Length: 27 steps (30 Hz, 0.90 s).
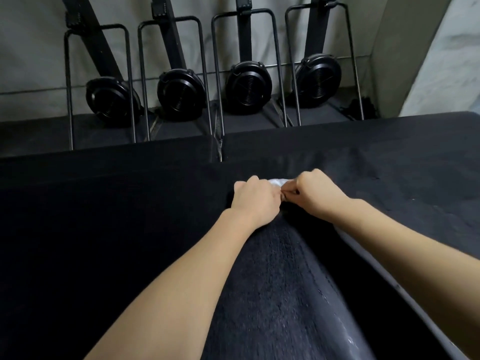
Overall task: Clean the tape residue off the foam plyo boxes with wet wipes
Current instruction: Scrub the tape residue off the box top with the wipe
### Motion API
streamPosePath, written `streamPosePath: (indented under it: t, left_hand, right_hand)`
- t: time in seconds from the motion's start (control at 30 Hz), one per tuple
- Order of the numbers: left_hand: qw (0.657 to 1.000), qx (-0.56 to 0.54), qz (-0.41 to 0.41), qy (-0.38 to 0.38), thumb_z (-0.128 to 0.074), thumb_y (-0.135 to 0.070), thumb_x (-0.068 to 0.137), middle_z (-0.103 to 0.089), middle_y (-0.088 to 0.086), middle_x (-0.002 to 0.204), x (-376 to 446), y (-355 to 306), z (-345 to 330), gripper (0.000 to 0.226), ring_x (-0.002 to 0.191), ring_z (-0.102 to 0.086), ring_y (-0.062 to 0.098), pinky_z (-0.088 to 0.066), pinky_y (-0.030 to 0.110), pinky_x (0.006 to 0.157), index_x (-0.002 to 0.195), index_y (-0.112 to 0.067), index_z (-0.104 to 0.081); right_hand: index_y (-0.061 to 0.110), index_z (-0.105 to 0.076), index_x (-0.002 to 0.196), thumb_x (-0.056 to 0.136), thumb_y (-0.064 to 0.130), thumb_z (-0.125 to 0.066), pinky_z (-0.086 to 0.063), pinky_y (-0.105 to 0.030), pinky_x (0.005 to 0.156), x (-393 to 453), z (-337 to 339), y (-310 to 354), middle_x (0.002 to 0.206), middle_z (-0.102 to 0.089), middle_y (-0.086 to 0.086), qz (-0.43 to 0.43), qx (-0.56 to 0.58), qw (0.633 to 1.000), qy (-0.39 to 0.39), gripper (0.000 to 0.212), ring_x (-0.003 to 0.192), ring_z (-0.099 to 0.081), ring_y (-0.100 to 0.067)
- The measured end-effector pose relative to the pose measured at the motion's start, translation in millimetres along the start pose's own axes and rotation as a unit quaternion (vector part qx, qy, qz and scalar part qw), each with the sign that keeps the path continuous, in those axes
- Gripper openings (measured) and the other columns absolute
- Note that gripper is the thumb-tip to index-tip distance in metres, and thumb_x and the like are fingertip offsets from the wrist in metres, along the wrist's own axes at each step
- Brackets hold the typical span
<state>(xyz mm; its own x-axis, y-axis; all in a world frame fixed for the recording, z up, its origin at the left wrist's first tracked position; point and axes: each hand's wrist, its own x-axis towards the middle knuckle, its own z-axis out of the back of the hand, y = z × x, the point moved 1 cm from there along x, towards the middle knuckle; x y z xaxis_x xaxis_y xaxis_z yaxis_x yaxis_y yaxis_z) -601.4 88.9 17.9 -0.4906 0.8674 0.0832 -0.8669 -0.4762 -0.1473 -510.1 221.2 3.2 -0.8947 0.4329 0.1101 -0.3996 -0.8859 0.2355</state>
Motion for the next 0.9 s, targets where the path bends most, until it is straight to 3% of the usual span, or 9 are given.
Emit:
streamPosePath:
  t: [0.07, 0.13, 0.27, 0.43, 0.63, 0.73, 0.8, 0.9]
  left_hand:
    - [1.000, -0.002, -0.014, 0.003, -0.034, -0.029, 0.104, -0.059, -0.004, 0.087, -34, -13, -1, 0.037, 0.096, -0.049, 0.021, -0.032, 0.037, 0.080, 0.103, -0.029, -0.072]
    - [1.000, -0.009, -0.020, 0.000, -0.035, -0.030, 0.104, -0.062, -0.006, 0.090, -69, -25, -3, 0.036, 0.087, -0.041, 0.017, -0.024, 0.035, 0.075, 0.108, -0.031, -0.071]
    - [1.000, -0.001, -0.030, -0.006, -0.035, -0.031, 0.104, -0.061, -0.006, 0.087, -141, -47, -5, 0.034, 0.082, -0.032, 0.015, -0.018, 0.034, 0.073, 0.109, -0.027, -0.069]
    - [0.997, -0.009, -0.067, -0.024, -0.037, -0.033, 0.104, -0.055, -0.008, 0.076, -221, -68, -6, 0.034, 0.083, -0.037, 0.016, -0.023, 0.034, 0.079, 0.110, -0.026, -0.070]
    - [0.993, 0.035, -0.094, -0.068, -0.046, -0.031, 0.097, -0.061, -0.009, 0.068, -293, -81, -13, 0.022, 0.073, -0.040, 0.015, -0.036, 0.036, 0.077, 0.094, -0.028, -0.068]
    - [0.992, 0.050, -0.105, -0.057, -0.050, -0.029, 0.095, -0.058, -0.012, 0.071, -329, -91, -10, 0.013, 0.071, -0.044, 0.015, -0.039, 0.038, 0.079, 0.089, -0.030, -0.061]
    - [0.993, 0.023, -0.106, -0.052, -0.047, -0.032, 0.098, -0.059, -0.012, 0.080, -349, -94, -7, 0.013, 0.080, -0.049, 0.016, -0.037, 0.040, 0.089, 0.094, -0.030, -0.059]
    - [0.995, -0.052, -0.089, 0.007, -0.039, -0.052, 0.101, -0.061, -0.012, 0.113, -373, -96, 10, 0.040, 0.117, -0.048, 0.015, -0.020, 0.044, 0.113, 0.125, -0.028, -0.058]
  right_hand:
    - [0.030, -0.052, 0.056, 0.090, 0.031, -0.065, -0.046, -0.035, 0.061, -37, 3, 5, 0.061, -0.054, 0.000, 0.011, 0.011, 1.000, -0.001, 0.035, 0.058, -0.045, -0.023]
    - [0.028, -0.068, 0.069, 0.089, 0.030, -0.066, -0.038, -0.031, 0.060, -75, 5, 13, 0.062, -0.055, 0.001, 0.030, 0.008, 1.000, 0.004, 0.021, 0.057, -0.046, -0.021]
    - [0.029, -0.070, 0.078, 0.089, 0.036, -0.055, -0.045, -0.035, 0.057, -148, 0, 34, 0.065, -0.057, 0.000, 0.053, 0.008, 0.999, -0.001, 0.020, 0.060, -0.053, -0.023]
    - [0.034, -0.071, 0.086, 0.089, 0.051, -0.037, -0.052, -0.038, 0.065, -229, -8, 52, 0.074, -0.066, 0.005, 0.068, 0.021, 0.997, -0.011, 0.038, 0.071, -0.057, -0.019]
    - [0.032, -0.076, 0.100, 0.099, 0.043, -0.049, -0.051, -0.028, 0.074, -308, -12, 76, 0.096, -0.071, 0.022, 0.092, 0.058, 0.994, -0.035, 0.029, 0.081, -0.049, -0.008]
    - [0.029, -0.075, 0.097, 0.099, 0.050, -0.041, -0.049, -0.026, 0.075, -345, -14, 87, 0.097, -0.072, 0.018, 0.091, 0.090, 0.990, -0.051, 0.041, 0.083, -0.049, -0.005]
    - [0.027, -0.077, 0.097, 0.100, 0.047, -0.047, -0.050, -0.025, 0.077, -366, -14, 94, 0.100, -0.073, 0.019, 0.097, 0.109, 0.986, -0.077, 0.036, 0.086, -0.053, -0.005]
    - [0.029, -0.076, 0.115, 0.098, 0.036, -0.062, -0.049, -0.021, 0.094, -389, -9, 104, 0.117, -0.068, 0.026, 0.081, 0.149, 0.982, -0.087, 0.023, 0.109, -0.057, -0.001]
